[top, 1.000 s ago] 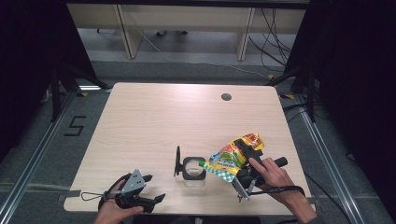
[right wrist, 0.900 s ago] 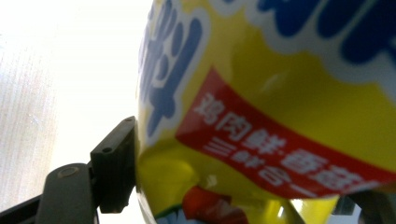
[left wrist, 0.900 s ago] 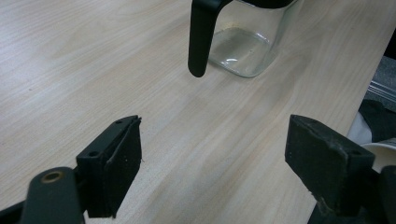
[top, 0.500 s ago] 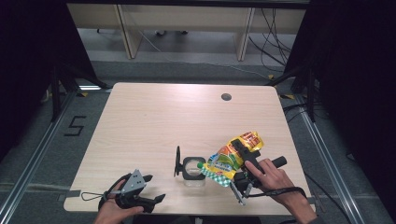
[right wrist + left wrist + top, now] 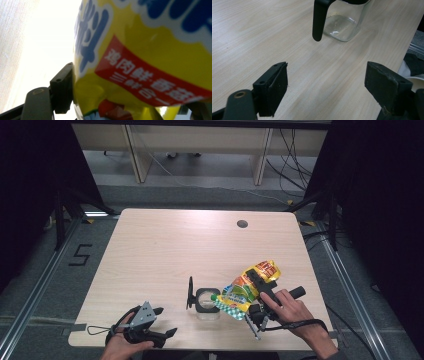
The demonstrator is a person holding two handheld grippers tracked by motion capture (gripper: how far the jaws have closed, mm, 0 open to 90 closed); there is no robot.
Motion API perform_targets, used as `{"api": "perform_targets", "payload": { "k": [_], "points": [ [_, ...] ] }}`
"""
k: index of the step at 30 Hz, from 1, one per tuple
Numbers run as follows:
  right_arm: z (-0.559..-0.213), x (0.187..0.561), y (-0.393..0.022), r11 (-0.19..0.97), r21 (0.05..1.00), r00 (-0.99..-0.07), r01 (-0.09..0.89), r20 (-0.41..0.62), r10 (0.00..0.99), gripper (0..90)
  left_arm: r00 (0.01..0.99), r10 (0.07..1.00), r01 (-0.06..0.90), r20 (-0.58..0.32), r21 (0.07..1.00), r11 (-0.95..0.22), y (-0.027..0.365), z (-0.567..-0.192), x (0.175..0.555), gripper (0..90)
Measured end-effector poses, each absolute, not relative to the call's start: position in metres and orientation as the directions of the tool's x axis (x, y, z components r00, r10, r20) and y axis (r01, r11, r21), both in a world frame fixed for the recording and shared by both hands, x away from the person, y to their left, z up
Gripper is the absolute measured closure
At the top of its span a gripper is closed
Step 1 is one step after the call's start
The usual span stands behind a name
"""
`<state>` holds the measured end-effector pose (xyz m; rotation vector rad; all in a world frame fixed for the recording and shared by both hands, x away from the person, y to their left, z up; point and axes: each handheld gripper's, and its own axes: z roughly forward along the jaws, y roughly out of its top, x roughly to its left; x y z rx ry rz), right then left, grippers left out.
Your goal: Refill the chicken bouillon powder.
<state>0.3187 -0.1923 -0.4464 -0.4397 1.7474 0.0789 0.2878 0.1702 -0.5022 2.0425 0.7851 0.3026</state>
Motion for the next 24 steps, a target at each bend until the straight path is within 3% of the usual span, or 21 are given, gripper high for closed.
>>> {"api": "perform_targets", "payload": {
  "k": [1, 2, 3, 5, 8, 9, 14, 16, 17, 18, 19, 21, 22, 24],
  "points": [
    [-0.458, 0.309, -0.196, 0.982, -0.001, -0.209, -0.189, -0.977, -0.041, 24.8, 0.768, 0.635, 0.414, -0.084, 0.820, -0.394, 0.170, -0.502, 0.288, 18.4],
    [-0.445, 0.319, -0.191, 0.915, -0.210, -0.153, -0.344, -0.949, -0.275, 24.8, 0.775, 0.629, 0.406, -0.065, 0.814, -0.416, 0.172, -0.502, 0.288, 18.4],
    [-0.438, 0.324, -0.186, 0.858, -0.303, -0.108, -0.414, -0.920, -0.377, 24.9, 0.772, 0.632, 0.409, -0.073, 0.818, -0.405, 0.171, -0.502, 0.288, 18.4],
    [-0.452, 0.315, -0.192, 0.950, -0.131, -0.173, -0.283, -0.967, -0.185, 24.8, 0.768, 0.635, 0.415, -0.083, 0.820, -0.394, 0.170, -0.502, 0.288, 18.4],
    [-0.447, 0.317, -0.191, 0.921, -0.210, -0.136, -0.327, -0.954, -0.266, 24.9, 0.766, 0.637, 0.414, -0.082, 0.821, -0.392, 0.170, -0.502, 0.287, 18.4],
    [-0.458, 0.309, -0.195, 0.978, -0.052, -0.179, -0.200, -0.980, -0.089, 24.9, 0.768, 0.635, 0.415, -0.083, 0.819, -0.396, 0.170, -0.502, 0.288, 18.4],
    [-0.453, 0.311, -0.193, 0.956, -0.157, -0.145, -0.247, -0.970, -0.196, 24.8, 0.768, 0.636, 0.414, -0.077, 0.817, -0.401, 0.171, -0.502, 0.288, 18.4],
    [-0.445, 0.318, -0.189, 0.893, -0.284, -0.089, -0.349, -0.939, -0.333, 24.8, 0.769, 0.635, 0.413, -0.076, 0.817, -0.402, 0.171, -0.502, 0.288, 18.4],
    [-0.454, 0.311, -0.193, 0.957, -0.144, -0.136, -0.251, -0.974, -0.182, 24.9, 0.769, 0.635, 0.413, -0.077, 0.817, -0.402, 0.171, -0.502, 0.288, 18.4],
    [-0.450, 0.315, -0.191, 0.930, -0.212, -0.120, -0.300, -0.959, -0.257, 24.9, 0.769, 0.635, 0.413, -0.077, 0.817, -0.402, 0.171, -0.502, 0.288, 18.4],
    [-0.454, 0.313, -0.192, 0.947, -0.171, -0.119, -0.271, -0.971, -0.209, 24.9, 0.769, 0.635, 0.413, -0.077, 0.817, -0.402, 0.171, -0.502, 0.288, 18.4],
    [-0.455, 0.313, -0.192, 0.947, -0.177, -0.123, -0.269, -0.969, -0.216, 24.9, 0.769, 0.635, 0.413, -0.077, 0.818, -0.401, 0.171, -0.502, 0.288, 18.4],
    [-0.450, 0.317, -0.189, 0.902, -0.274, -0.090, -0.335, -0.943, -0.320, 24.9, 0.769, 0.635, 0.413, -0.077, 0.818, -0.401, 0.171, -0.502, 0.288, 18.4],
    [-0.454, 0.314, -0.190, 0.933, -0.212, -0.110, -0.291, -0.961, -0.253, 24.9, 0.769, 0.634, 0.412, -0.076, 0.818, -0.402, 0.171, -0.502, 0.288, 18.4]
  ]
}}
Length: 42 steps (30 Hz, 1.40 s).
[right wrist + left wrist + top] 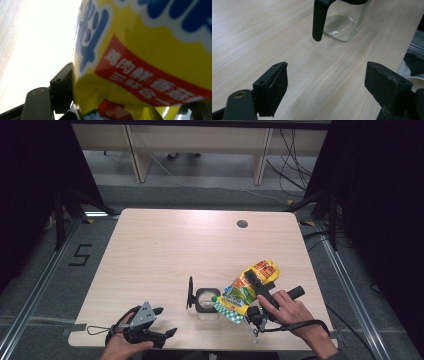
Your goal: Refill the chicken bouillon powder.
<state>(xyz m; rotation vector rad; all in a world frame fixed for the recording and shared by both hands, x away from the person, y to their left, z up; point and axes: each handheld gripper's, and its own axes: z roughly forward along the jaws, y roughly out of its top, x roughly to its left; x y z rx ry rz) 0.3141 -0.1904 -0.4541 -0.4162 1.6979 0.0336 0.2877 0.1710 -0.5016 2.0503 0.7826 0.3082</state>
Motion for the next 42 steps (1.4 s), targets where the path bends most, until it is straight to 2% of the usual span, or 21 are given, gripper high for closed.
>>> {"api": "perform_targets", "payload": {
  "k": [1, 2, 3, 5, 6, 8, 15, 22, 23, 30, 31, 32, 33, 34, 35, 36, 37, 39, 40, 41, 42],
  "points": [
    [-0.452, 0.316, -0.189, 0.905, -0.270, -0.088, -0.328, -0.945, -0.314, 24.9, 0.769, 0.634, 0.412, -0.076, 0.818, -0.402, 0.171, -0.502, 0.288, 18.4],
    [-0.453, 0.315, -0.189, 0.918, -0.253, -0.100, -0.306, -0.950, -0.295, 24.9, 0.769, 0.634, 0.412, -0.076, 0.818, -0.401, 0.171, -0.502, 0.288, 18.4],
    [-0.460, 0.309, -0.192, 0.959, -0.161, -0.122, -0.232, -0.974, -0.192, 24.9, 0.769, 0.634, 0.412, -0.076, 0.817, -0.402, 0.171, -0.502, 0.288, 18.4],
    [-0.452, 0.315, -0.188, 0.902, -0.292, -0.078, -0.317, -0.940, -0.331, 24.9, 0.776, 0.628, 0.408, -0.065, 0.811, -0.420, 0.172, -0.501, 0.288, 18.4],
    [-0.462, 0.308, -0.192, 0.969, -0.145, -0.119, -0.201, -0.978, -0.171, 24.9, 0.776, 0.627, 0.407, -0.064, 0.810, -0.422, 0.172, -0.501, 0.288, 18.4],
    [-0.462, 0.307, -0.192, 0.973, -0.127, -0.124, -0.192, -0.981, -0.152, 24.9, 0.772, 0.631, 0.410, -0.072, 0.815, -0.408, 0.171, -0.501, 0.288, 18.4],
    [-0.455, 0.314, -0.187, 0.917, -0.261, -0.082, -0.302, -0.951, -0.298, 25.1, 0.777, 0.627, 0.407, -0.064, 0.811, -0.421, 0.172, -0.501, 0.288, 18.4],
    [-0.456, 0.315, -0.187, 0.918, -0.264, -0.088, -0.297, -0.949, -0.301, 25.9, 0.774, 0.629, 0.410, -0.072, 0.815, -0.411, 0.171, -0.501, 0.288, 18.4],
    [-0.460, 0.312, -0.189, 0.941, -0.212, -0.100, -0.265, -0.964, -0.246, 25.9, 0.774, 0.629, 0.410, -0.073, 0.815, -0.409, 0.171, -0.501, 0.288, 18.4],
    [-0.458, 0.315, -0.187, 0.914, -0.271, -0.088, -0.303, -0.947, -0.310, 25.9, 0.777, 0.626, 0.407, -0.065, 0.811, -0.421, 0.172, -0.501, 0.288, 18.4],
    [-0.460, 0.314, -0.188, 0.926, -0.247, -0.088, -0.285, -0.956, -0.281, 25.9, 0.777, 0.626, 0.407, -0.066, 0.811, -0.421, 0.172, -0.501, 0.288, 18.4],
    [-0.477, 0.299, -0.196, 0.998, -0.008, -0.133, -0.061, -0.991, -0.017, 25.9, 0.774, 0.629, 0.409, -0.072, 0.815, -0.410, 0.171, -0.501, 0.288, 18.4],
    [-0.474, 0.302, -0.195, 0.993, -0.058, -0.127, -0.103, -0.989, -0.071, 25.9, 0.773, 0.630, 0.411, -0.076, 0.817, -0.404, 0.171, -0.501, 0.288, 18.4],
    [-0.480, 0.296, -0.196, 0.999, 0.030, -0.129, -0.016, -0.991, 0.028, 25.9, 0.772, 0.631, 0.411, -0.077, 0.818, -0.403, 0.171, -0.502, 0.288, 18.4],
    [-0.443, 0.323, -0.177, 0.761, -0.498, 0.041, -0.415, -0.846, -0.531, 25.9, 0.772, 0.631, 0.415, -0.076, 0.813, -0.410, 0.171, -0.501, 0.288, 18.4],
    [-0.465, 0.312, -0.193, 0.943, -0.219, -0.068, -0.250, -0.968, -0.243, 25.9, 0.772, 0.631, 0.412, -0.076, 0.815, -0.407, 0.171, -0.501, 0.288, 18.4],
    [-0.453, 0.320, -0.187, 0.856, -0.390, -0.022, -0.340, -0.906, -0.422, 25.9, 0.774, 0.629, 0.409, -0.069, 0.813, -0.414, 0.171, -0.501, 0.288, 18.4],
    [-0.454, 0.320, -0.187, 0.857, -0.387, -0.020, -0.339, -0.908, -0.418, 26.0, 0.774, 0.630, 0.410, -0.071, 0.814, -0.412, 0.171, -0.501, 0.288, 18.4],
    [-0.488, 0.296, -0.197, 0.993, 0.121, -0.123, 0.002, -0.985, 0.121, 25.9, 0.773, 0.630, 0.414, -0.076, 0.813, -0.409, 0.171, -0.501, 0.288, 18.4],
    [-0.469, 0.309, -0.195, 0.968, -0.155, -0.088, -0.198, -0.981, -0.175, 25.9, 0.773, 0.630, 0.414, -0.076, 0.813, -0.409, 0.171, -0.501, 0.288, 18.4],
    [-0.468, 0.310, -0.194, 0.963, -0.171, -0.083, -0.209, -0.978, -0.192, 25.9, 0.773, 0.630, 0.414, -0.075, 0.813, -0.410, 0.171, -0.501, 0.288, 18.4]
  ]
}}
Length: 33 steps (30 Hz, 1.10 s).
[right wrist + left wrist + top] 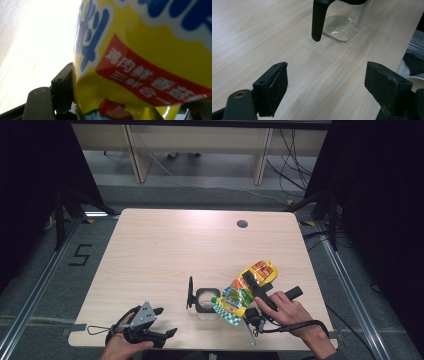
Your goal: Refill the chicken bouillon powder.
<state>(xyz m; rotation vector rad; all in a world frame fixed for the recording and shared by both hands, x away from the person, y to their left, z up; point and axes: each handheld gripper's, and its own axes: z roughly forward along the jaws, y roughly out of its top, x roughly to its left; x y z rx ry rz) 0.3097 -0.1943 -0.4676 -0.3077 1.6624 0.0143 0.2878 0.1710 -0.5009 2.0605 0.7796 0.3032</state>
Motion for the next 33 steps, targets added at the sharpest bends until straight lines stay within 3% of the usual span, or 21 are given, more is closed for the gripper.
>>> {"api": "perform_targets", "payload": {
  "k": [1, 3, 5, 6, 7, 9, 10, 12, 13, 14, 15, 19, 20, 23, 24, 26, 33],
  "points": [
    [-0.486, 0.297, -0.197, 0.995, 0.098, -0.124, -0.030, -0.988, 0.094, 25.9, 0.773, 0.630, 0.410, -0.077, 0.818, -0.403, 0.171, -0.502, 0.288, 18.4],
    [-0.487, 0.296, -0.196, 0.994, 0.110, -0.123, -0.023, -0.987, 0.107, 25.9, 0.775, 0.628, 0.410, -0.074, 0.815, -0.409, 0.171, -0.501, 0.288, 18.4],
    [-0.486, 0.298, -0.196, 0.995, 0.088, -0.120, -0.041, -0.989, 0.082, 25.9, 0.769, 0.633, 0.409, -0.085, 0.828, -0.384, 0.170, -0.503, 0.288, 18.4],
    [-0.469, 0.309, -0.194, 0.969, -0.152, -0.084, -0.196, -0.982, -0.171, 25.9, 0.770, 0.633, 0.406, -0.076, 0.824, -0.395, 0.171, -0.502, 0.288, 18.4],
    [-0.466, 0.311, -0.193, 0.952, -0.197, -0.071, -0.234, -0.973, -0.219, 25.9, 0.769, 0.634, 0.407, -0.080, 0.826, -0.390, 0.170, -0.502, 0.288, 18.4],
    [-0.466, 0.311, -0.193, 0.954, -0.193, -0.071, -0.229, -0.974, -0.214, 25.9, 0.768, 0.635, 0.411, -0.084, 0.825, -0.388, 0.170, -0.502, 0.287, 18.4],
    [-0.472, 0.307, -0.195, 0.980, -0.100, -0.092, -0.171, -0.989, -0.117, 25.9, 0.769, 0.634, 0.409, -0.086, 0.827, -0.385, 0.170, -0.503, 0.288, 18.4],
    [-0.463, 0.313, -0.192, 0.936, -0.243, -0.054, -0.255, -0.963, -0.264, 25.9, 0.775, 0.630, 0.399, -0.051, 0.812, -0.426, 0.172, -0.501, 0.289, 18.4],
    [-0.464, 0.312, -0.193, 0.943, -0.226, -0.057, -0.245, -0.967, -0.247, 26.0, 0.769, 0.637, 0.405, -0.051, 0.809, -0.425, 0.172, -0.501, 0.289, 18.4],
    [-0.478, 0.305, -0.196, 0.991, -0.043, -0.121, -0.128, -0.991, -0.058, 25.9, 0.769, 0.637, 0.406, -0.051, 0.809, -0.424, 0.172, -0.501, 0.289, 18.4],
    [-0.481, 0.304, -0.197, 0.995, 0.003, -0.127, -0.102, -0.992, -0.010, 25.9, 0.769, 0.637, 0.406, -0.051, 0.809, -0.425, 0.172, -0.501, 0.289, 18.4],
    [-0.460, 0.314, -0.190, 0.914, -0.309, -0.032, -0.261, -0.944, -0.328, 25.9, 0.777, 0.626, 0.397, -0.065, 0.823, -0.407, 0.171, -0.501, 0.288, 18.4],
    [-0.457, 0.316, -0.188, 0.893, -0.338, -0.023, -0.296, -0.932, -0.361, 25.9, 0.783, 0.620, 0.385, -0.038, 0.813, -0.436, 0.172, -0.500, 0.289, 18.4],
    [-0.453, 0.321, -0.182, 0.837, -0.391, 0.019, -0.382, -0.909, -0.416, 26.0, 0.776, 0.628, 0.396, -0.054, 0.817, -0.419, 0.172, -0.502, 0.289, 18.4],
    [-0.450, 0.321, -0.180, 0.815, -0.436, 0.039, -0.382, -0.888, -0.458, 26.0, 0.775, 0.629, 0.400, -0.066, 0.821, -0.407, 0.171, -0.502, 0.288, 18.4],
    [-0.457, 0.313, -0.186, 0.901, -0.349, -0.041, -0.256, -0.928, -0.371, 26.0, 0.778, 0.626, 0.396, -0.053, 0.814, -0.424, 0.172, -0.501, 0.289, 18.4],
    [-0.447, 0.319, -0.179, 0.817, -0.457, 0.032, -0.352, -0.878, -0.478, 26.0, 0.778, 0.626, 0.396, -0.054, 0.816, -0.422, 0.172, -0.502, 0.289, 18.4]
  ]
}}
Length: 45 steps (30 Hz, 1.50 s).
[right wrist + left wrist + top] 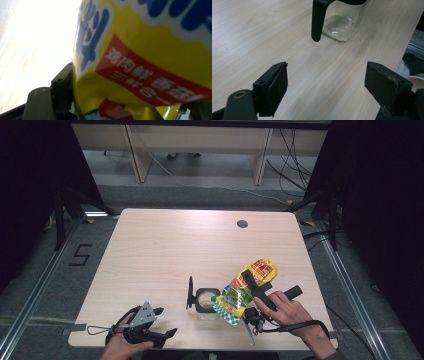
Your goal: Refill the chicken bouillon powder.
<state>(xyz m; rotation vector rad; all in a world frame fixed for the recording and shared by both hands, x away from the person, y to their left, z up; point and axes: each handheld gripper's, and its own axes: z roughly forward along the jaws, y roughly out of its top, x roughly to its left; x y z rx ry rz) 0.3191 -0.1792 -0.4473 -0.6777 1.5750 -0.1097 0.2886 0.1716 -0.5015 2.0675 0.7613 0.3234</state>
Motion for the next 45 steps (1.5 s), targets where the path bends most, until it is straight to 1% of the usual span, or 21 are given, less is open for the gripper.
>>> {"api": "perform_targets", "payload": {
  "k": [3, 8, 9, 10, 11, 12, 15, 16, 20, 22, 25, 26, 27, 30, 31, 34, 37, 39, 40, 43, 45],
  "points": [
    [-0.451, 0.318, -0.181, 0.843, -0.427, 0.017, -0.326, -0.895, -0.447, 26.0, 0.780, 0.624, 0.394, -0.047, 0.811, -0.432, 0.172, -0.501, 0.289, 18.4],
    [-0.451, 0.316, -0.180, 0.832, -0.454, 0.028, -0.320, -0.882, -0.470, 26.1, 0.778, 0.626, 0.395, -0.054, 0.817, -0.421, 0.172, -0.502, 0.289, 18.4],
    [-0.449, 0.317, -0.179, 0.816, -0.469, 0.043, -0.339, -0.874, -0.484, 26.1, 0.776, 0.628, 0.398, -0.061, 0.820, -0.411, 0.171, -0.502, 0.288, 18.4],
    [-0.454, 0.315, -0.182, 0.866, -0.392, 0.013, -0.309, -0.913, -0.408, 26.1, 0.777, 0.626, 0.398, -0.069, 0.824, -0.403, 0.171, -0.502, 0.288, 18.4],
    [-0.446, 0.320, -0.175, 0.772, -0.510, 0.069, -0.380, -0.848, -0.526, 26.1, 0.781, 0.622, 0.390, -0.060, 0.825, -0.410, 0.171, -0.502, 0.289, 18.4],
    [-0.442, 0.322, -0.170, 0.707, -0.571, 0.122, -0.417, -0.806, -0.579, 26.1, 0.784, 0.619, 0.384, -0.052, 0.823, -0.418, 0.171, -0.501, 0.289, 18.4],
    [-0.449, 0.319, -0.175, 0.788, -0.491, 0.071, -0.372, -0.861, -0.503, 26.1, 0.783, 0.619, 0.389, -0.057, 0.822, -0.417, 0.171, -0.501, 0.289, 18.4],
    [-0.450, 0.319, -0.176, 0.801, -0.480, 0.050, -0.358, -0.867, -0.496, 26.1, 0.784, 0.618, 0.388, -0.054, 0.819, -0.422, 0.171, -0.501, 0.289, 18.4],
    [-0.451, 0.317, -0.179, 0.831, -0.451, 0.031, -0.326, -0.883, -0.467, 26.4, 0.783, 0.621, 0.388, -0.042, 0.813, -0.434, 0.172, -0.500, 0.289, 18.4],
    [-0.450, 0.317, -0.178, 0.822, -0.462, 0.038, -0.332, -0.877, -0.478, 26.4, 0.777, 0.625, 0.406, -0.075, 0.818, -0.407, 0.171, -0.501, 0.288, 18.4],
    [-0.450, 0.318, -0.177, 0.812, -0.472, 0.045, -0.342, -0.872, -0.488, 27.1, 0.776, 0.627, 0.402, -0.070, 0.821, -0.405, 0.171, -0.501, 0.288, 18.4],
    [-0.456, 0.315, -0.182, 0.881, -0.371, -0.002, -0.293, -0.921, -0.388, 27.2, 0.775, 0.628, 0.400, -0.066, 0.821, -0.408, 0.171, -0.501, 0.288, 18.4],
    [-0.456, 0.315, -0.181, 0.881, -0.372, -0.001, -0.293, -0.921, -0.390, 27.2, 0.774, 0.629, 0.403, -0.067, 0.819, -0.409, 0.171, -0.501, 0.288, 18.4],
    [-0.449, 0.318, -0.177, 0.817, -0.462, 0.043, -0.346, -0.878, -0.478, 27.2, 0.779, 0.624, 0.394, -0.055, 0.818, -0.420, 0.172, -0.501, 0.289, 18.4],
    [-0.448, 0.318, -0.177, 0.808, -0.474, 0.052, -0.349, -0.871, -0.488, 27.2, 0.779, 0.625, 0.396, -0.052, 0.814, -0.426, 0.172, -0.501, 0.289, 18.4],
    [-0.452, 0.318, -0.178, 0.827, -0.444, 0.039, -0.344, -0.887, -0.460, 27.2, 0.777, 0.627, 0.400, -0.054, 0.811, -0.426, 0.172, -0.500, 0.288, 18.4],
    [-0.451, 0.318, -0.177, 0.813, -0.465, 0.052, -0.349, -0.876, -0.479, 27.3, 0.784, 0.618, 0.392, -0.055, 0.817, -0.424, 0.172, -0.499, 0.288, 18.4],
    [-0.452, 0.318, -0.178, 0.822, -0.448, 0.044, -0.351, -0.885, -0.464, 27.3, 0.774, 0.629, 0.406, -0.074, 0.820, -0.403, 0.171, -0.501, 0.287, 18.4],
    [-0.448, 0.320, -0.174, 0.773, -0.510, 0.075, -0.377, -0.848, -0.524, 27.3, 0.773, 0.629, 0.408, -0.077, 0.820, -0.401, 0.171, -0.501, 0.287, 18.4],
    [-0.450, 0.318, -0.177, 0.806, -0.478, 0.059, -0.350, -0.869, -0.491, 27.3, 0.784, 0.618, 0.388, -0.057, 0.822, -0.416, 0.172, -0.500, 0.288, 18.4],
    [-0.449, 0.318, -0.176, 0.788, -0.503, 0.071, -0.355, -0.855, -0.514, 27.3, 0.784, 0.619, 0.386, -0.055, 0.824, -0.415, 0.172, -0.500, 0.288, 18.4]
  ]
}}
